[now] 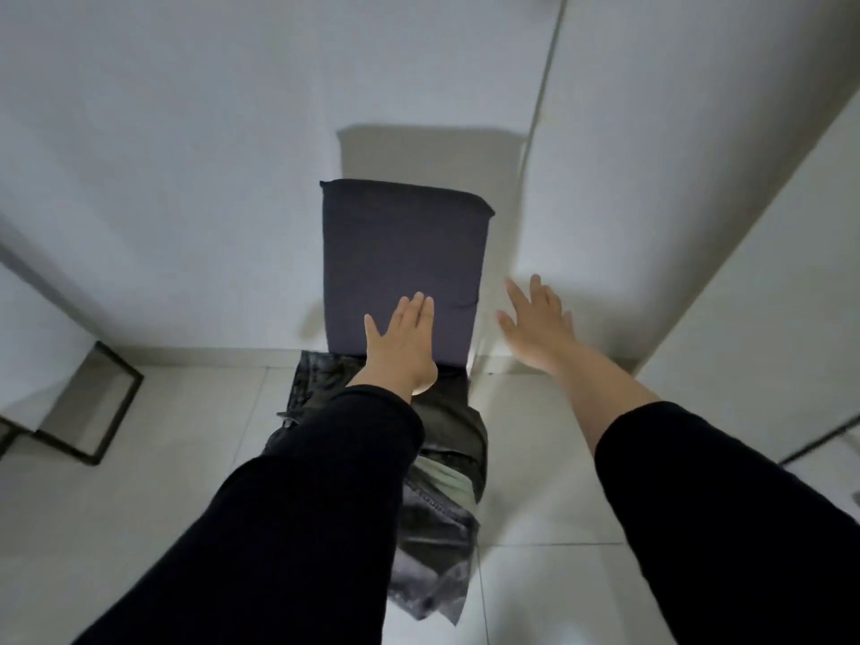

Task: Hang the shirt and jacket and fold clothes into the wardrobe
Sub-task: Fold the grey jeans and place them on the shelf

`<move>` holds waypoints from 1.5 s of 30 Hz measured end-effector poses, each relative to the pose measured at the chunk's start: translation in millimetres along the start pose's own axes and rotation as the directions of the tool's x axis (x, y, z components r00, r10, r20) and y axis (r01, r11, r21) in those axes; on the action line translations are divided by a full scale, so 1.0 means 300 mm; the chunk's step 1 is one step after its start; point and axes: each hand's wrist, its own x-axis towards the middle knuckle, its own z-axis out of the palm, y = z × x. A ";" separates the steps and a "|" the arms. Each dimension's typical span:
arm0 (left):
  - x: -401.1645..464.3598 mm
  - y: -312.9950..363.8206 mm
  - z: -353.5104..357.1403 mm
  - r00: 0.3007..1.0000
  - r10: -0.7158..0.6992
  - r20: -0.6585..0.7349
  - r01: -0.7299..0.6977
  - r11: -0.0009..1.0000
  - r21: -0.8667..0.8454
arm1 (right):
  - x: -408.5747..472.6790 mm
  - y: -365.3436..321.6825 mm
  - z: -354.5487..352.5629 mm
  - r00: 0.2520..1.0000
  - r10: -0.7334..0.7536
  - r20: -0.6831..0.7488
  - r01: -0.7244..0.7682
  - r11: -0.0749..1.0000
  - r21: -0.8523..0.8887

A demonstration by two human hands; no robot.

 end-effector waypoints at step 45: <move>0.017 -1.215 1.220 0.125 -0.720 0.683 0.908 -0.194 -0.371 | 1.042 -0.845 1.407 0.914 -0.312 0.257 0.370 0.903 -0.220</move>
